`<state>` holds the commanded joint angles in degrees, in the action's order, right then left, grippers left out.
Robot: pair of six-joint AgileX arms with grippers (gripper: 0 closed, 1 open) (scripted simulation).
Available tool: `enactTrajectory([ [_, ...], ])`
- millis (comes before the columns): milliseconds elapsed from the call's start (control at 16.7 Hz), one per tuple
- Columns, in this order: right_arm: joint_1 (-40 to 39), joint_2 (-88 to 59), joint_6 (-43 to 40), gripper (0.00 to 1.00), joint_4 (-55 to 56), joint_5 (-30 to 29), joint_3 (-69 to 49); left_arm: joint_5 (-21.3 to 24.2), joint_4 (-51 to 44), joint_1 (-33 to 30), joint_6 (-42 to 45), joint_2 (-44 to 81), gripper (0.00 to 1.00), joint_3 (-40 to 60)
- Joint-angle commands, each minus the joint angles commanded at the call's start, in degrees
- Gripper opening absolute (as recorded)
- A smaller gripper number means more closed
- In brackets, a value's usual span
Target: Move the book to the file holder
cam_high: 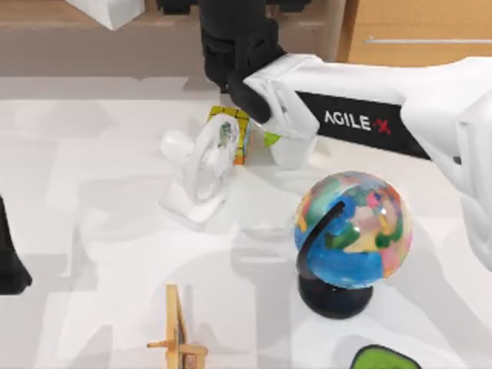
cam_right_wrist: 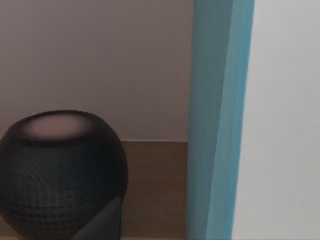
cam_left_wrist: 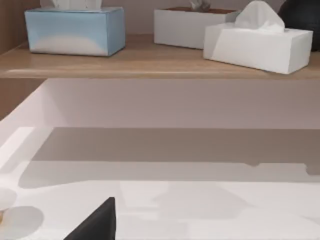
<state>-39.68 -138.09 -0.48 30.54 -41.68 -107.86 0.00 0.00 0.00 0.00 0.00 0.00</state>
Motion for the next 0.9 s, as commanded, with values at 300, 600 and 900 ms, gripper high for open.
enactTrajectory([
  [300, 0.0, 0.0, 0.0, 0.47, 0.0, 0.0, 0.0, 0.0, 0.0, 0.0, 0.0, 0.0, 1.00, 0.0],
  [600, 0.0, 0.0, 0.0, 0.10, 0.0, 0.0, 0.0, 0.0, 0.0, 0.0, 0.0, 0.0, 1.00, 0.0],
  [900, 0.0, 0.0, 0.0, 0.00, 0.0, 0.0, 0.0, 0.0, 0.0, 0.0, 0.0, 0.0, 1.00, 0.0],
])
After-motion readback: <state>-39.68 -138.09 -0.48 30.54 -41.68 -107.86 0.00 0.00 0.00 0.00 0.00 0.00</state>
